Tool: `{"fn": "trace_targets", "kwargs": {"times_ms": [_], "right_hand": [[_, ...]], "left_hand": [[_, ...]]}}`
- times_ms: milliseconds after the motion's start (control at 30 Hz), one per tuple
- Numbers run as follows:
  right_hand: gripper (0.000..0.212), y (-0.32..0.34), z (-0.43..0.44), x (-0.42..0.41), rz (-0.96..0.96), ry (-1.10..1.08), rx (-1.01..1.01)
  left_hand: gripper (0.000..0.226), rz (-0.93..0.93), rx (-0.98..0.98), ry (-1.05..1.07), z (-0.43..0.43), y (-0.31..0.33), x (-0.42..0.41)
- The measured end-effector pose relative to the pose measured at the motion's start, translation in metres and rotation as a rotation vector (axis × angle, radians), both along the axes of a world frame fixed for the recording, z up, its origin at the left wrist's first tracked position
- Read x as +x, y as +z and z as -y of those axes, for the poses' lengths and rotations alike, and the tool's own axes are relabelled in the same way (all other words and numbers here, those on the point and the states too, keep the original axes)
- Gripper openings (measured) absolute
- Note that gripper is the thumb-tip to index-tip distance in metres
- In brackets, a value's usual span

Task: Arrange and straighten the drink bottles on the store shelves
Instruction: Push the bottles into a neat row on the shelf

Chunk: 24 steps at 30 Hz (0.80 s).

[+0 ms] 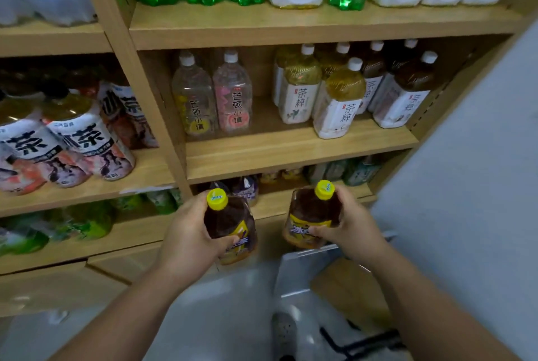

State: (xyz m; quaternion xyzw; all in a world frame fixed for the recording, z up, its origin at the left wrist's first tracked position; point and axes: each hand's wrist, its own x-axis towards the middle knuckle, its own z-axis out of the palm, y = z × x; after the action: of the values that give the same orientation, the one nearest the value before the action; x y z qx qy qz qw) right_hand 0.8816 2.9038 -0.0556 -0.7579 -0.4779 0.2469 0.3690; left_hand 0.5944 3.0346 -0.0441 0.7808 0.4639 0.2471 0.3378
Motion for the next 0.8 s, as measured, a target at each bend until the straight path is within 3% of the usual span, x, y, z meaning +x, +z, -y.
{"fn": "trace_targets", "kwargs": {"times_ms": [300, 500, 700, 800], "right_hand": [[0.084, -0.033, 0.004, 0.032, 0.016, 0.086, -0.062], [0.083, -0.096, -0.027, 0.072, 0.021, 0.058, -0.065], [0.084, -0.136, -0.067, 0.119, 0.149, 0.156, -0.134], [0.087, -0.164, -0.085, 0.139, 0.108, 0.146, -0.127]], "left_hand": [[0.078, -0.050, -0.007, -0.049, 0.015, -0.030, 0.013], [0.085, -0.045, 0.026, -0.065, -0.004, -0.088, 0.074], [0.086, -0.025, 0.132, 0.013, -0.031, -0.148, 0.127], [0.085, -0.028, 0.138, 0.004, -0.047, -0.174, 0.153]]}}
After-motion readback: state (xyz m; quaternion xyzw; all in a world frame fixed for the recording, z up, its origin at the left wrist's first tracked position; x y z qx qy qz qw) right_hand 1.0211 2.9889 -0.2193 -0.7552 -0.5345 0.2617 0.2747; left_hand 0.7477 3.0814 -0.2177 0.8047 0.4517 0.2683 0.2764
